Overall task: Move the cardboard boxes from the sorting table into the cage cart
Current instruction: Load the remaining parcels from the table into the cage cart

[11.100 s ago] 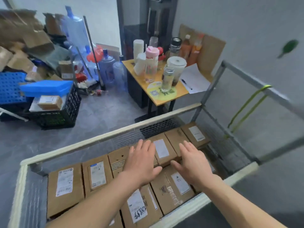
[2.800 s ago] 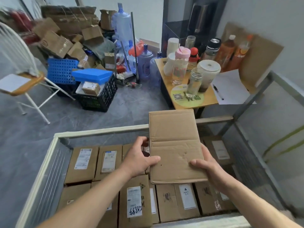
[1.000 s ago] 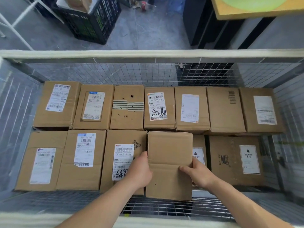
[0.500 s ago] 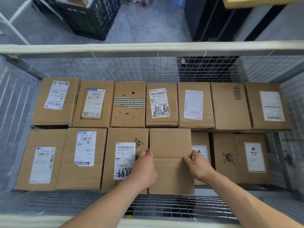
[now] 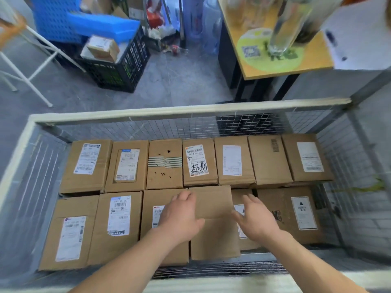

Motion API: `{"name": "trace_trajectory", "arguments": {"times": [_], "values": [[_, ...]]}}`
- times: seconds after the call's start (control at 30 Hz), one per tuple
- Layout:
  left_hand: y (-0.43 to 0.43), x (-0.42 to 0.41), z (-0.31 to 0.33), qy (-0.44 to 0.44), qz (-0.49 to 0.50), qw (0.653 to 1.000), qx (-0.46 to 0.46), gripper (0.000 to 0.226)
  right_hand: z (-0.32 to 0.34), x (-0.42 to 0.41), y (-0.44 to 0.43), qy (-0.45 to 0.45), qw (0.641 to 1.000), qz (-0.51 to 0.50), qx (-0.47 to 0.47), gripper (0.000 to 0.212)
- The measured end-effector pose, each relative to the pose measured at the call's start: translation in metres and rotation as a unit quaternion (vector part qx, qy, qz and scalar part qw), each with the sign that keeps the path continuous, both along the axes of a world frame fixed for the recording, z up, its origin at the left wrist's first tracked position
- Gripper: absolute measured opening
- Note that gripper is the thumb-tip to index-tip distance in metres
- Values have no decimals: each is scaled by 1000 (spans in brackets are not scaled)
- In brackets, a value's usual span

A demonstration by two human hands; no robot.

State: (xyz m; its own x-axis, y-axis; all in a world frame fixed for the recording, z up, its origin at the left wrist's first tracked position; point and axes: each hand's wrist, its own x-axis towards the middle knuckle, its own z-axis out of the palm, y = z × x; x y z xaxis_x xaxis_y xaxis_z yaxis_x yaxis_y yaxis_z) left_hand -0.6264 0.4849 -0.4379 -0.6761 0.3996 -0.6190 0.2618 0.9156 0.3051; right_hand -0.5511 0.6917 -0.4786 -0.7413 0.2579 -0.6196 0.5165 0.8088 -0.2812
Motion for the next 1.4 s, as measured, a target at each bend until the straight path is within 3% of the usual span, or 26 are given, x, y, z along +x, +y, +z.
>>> {"name": "trace_trajectory", "arguments": {"times": [0.07, 0.23, 0.33, 0.5, 0.77, 0.83, 0.97, 1.17, 1.4], "values": [[7, -6, 30, 27, -32, 999, 15, 81, 37, -2, 3, 30, 999, 8, 30, 58], [29, -20, 111, 114, -132, 983, 53, 81, 132, 6, 6, 127, 987, -4, 99, 47], [43, -26, 163, 170, -192, 963, 83, 74, 191, 19, 6, 151, 977, -32, 150, 54], [70, -21, 244, 236, -291, 915, 148, 83, 278, 56, 9, 172, 954, -98, 225, 81], [128, 44, 339, 298, -411, 823, 254, 91, 392, 159, 9, 180, 902, -219, 325, 76], [139, 69, 358, 297, -430, 803, 285, 87, 412, 189, 9, 172, 889, -249, 344, 75], [153, 124, 389, 303, -474, 762, 322, 104, 445, 254, 0, 162, 860, -306, 374, 74], [152, 205, 415, 308, -505, 730, 343, 108, 466, 343, -29, 150, 828, -368, 395, 78], [124, 291, 434, 295, -544, 699, 359, 89, 483, 432, -86, 155, 795, -441, 386, 81]]}}
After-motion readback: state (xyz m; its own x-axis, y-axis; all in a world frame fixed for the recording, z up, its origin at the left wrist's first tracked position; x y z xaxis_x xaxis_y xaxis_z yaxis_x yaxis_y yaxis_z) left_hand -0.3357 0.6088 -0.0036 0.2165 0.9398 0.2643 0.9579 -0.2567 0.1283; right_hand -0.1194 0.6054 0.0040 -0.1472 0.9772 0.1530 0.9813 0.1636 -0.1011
